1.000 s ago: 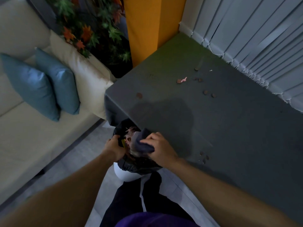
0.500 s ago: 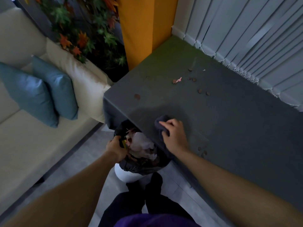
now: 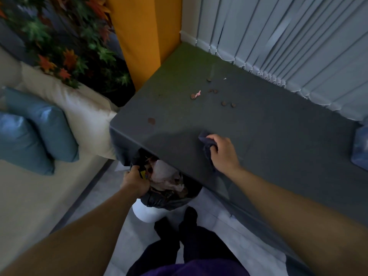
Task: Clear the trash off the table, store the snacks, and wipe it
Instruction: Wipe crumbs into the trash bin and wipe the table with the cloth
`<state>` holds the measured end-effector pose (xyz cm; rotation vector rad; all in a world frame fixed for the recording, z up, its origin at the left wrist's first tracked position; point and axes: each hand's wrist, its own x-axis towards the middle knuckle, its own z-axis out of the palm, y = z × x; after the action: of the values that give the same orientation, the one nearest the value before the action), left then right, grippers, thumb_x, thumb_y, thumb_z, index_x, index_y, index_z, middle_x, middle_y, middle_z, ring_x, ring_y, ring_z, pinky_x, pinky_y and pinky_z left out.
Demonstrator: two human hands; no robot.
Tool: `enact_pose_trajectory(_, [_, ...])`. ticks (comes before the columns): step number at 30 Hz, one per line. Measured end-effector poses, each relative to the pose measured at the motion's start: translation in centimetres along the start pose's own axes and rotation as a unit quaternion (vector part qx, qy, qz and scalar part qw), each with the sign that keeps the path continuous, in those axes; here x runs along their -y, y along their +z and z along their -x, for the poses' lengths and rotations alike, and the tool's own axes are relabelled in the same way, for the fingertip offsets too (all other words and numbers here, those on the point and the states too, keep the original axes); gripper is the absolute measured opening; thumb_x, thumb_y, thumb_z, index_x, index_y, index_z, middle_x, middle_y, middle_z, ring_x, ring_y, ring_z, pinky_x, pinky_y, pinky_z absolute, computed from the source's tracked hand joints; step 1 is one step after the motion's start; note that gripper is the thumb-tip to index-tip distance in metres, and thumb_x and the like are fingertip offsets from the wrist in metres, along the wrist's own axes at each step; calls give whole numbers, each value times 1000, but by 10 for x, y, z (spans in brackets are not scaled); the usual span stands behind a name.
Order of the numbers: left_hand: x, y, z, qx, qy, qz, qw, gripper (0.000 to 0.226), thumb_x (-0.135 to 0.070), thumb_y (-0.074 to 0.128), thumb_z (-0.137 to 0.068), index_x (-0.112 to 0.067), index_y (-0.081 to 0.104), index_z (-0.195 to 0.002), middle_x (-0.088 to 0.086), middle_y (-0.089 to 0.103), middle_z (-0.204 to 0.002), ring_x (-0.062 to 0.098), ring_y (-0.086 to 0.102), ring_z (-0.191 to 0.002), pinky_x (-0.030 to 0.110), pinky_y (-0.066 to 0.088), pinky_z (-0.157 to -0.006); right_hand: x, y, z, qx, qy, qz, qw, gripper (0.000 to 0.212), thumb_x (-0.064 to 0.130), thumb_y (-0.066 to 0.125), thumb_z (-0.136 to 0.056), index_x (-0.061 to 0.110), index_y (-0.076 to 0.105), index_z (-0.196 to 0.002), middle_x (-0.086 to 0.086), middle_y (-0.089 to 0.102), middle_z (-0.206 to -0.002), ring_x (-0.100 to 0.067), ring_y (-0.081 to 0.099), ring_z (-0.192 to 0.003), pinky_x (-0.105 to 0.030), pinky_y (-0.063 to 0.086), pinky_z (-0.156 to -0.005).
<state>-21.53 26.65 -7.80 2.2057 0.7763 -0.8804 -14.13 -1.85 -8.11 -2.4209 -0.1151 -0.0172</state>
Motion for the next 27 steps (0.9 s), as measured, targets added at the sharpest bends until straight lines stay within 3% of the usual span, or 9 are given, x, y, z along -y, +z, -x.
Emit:
enact_pose_trajectory(5, [-11,1,-6,8,-4,-5,1000,68,-16,53,-87,-22,28,-150,16,40,-140,38,49,-121,47,48,-100,-21,-5,-18,-30,70,19,997,30,3,46,-91,14,65,-112,-7,67,-109,-26,57,-105,-33,47,-90])
enact_pose_trajectory(9, [-18,3,-10,1,-23,6,1000,72,-15,56,-85,-26,28,-150,15,43,-135,38,53,-115,47,53,-93,-36,-15,-46,-95,77,41,992,28,2,47,-88,11,63,-110,-11,64,-109,-32,54,-106,-38,44,-94])
enact_pose_trajectory(12, [-23,5,-13,2,-34,22,999,73,-12,57,-83,-27,29,-148,14,45,-130,37,55,-110,48,56,-88,-50,-24,-72,-170,137,43,975,30,1,48,-86,5,61,-114,-19,62,-112,-39,52,-106,-43,40,-95])
enact_pose_trajectory(16, [-26,7,-18,-9,-40,29,999,65,-14,55,-87,-25,32,-148,16,45,-135,38,54,-113,48,55,-91,-72,-37,-111,-218,166,65,959,35,1,49,-83,1,59,-117,-22,60,-116,-43,51,-110,-38,32,-98])
enact_pose_trajectory(19, [-26,9,-21,-22,-43,25,999,65,-13,55,-89,-23,33,-149,16,40,-143,38,49,-122,45,51,-97,-84,-45,-142,-202,221,59,952,43,1,46,-89,1,54,-131,-22,57,-129,-40,48,-122,-38,32,-106])
enact_pose_trajectory(22, [-24,8,-24,-22,-43,24,999,67,-11,56,-88,-22,33,-150,15,42,-141,36,47,-124,44,50,-98,-88,-47,-160,-163,226,56,959,43,2,45,-92,2,54,-134,-22,57,-132,-38,49,-125,-38,34,-107])
enact_pose_trajectory(25, [-25,10,-23,-26,-46,18,998,59,-16,56,-87,-21,40,-144,14,48,-133,35,51,-118,46,50,-97,-84,-41,-165,-121,180,76,973,38,2,44,-85,3,65,-116,-25,65,-114,-43,57,-110,-42,43,-97])
enact_pose_trajectory(27, [-28,15,-23,-32,-52,6,998,56,-16,57,-86,-19,42,-141,15,47,-130,36,51,-116,45,50,-96,-81,-34,-160,-86,105,108,985,35,3,43,-78,3,68,-102,-24,67,-98,-44,60,-94,-45,48,-87])
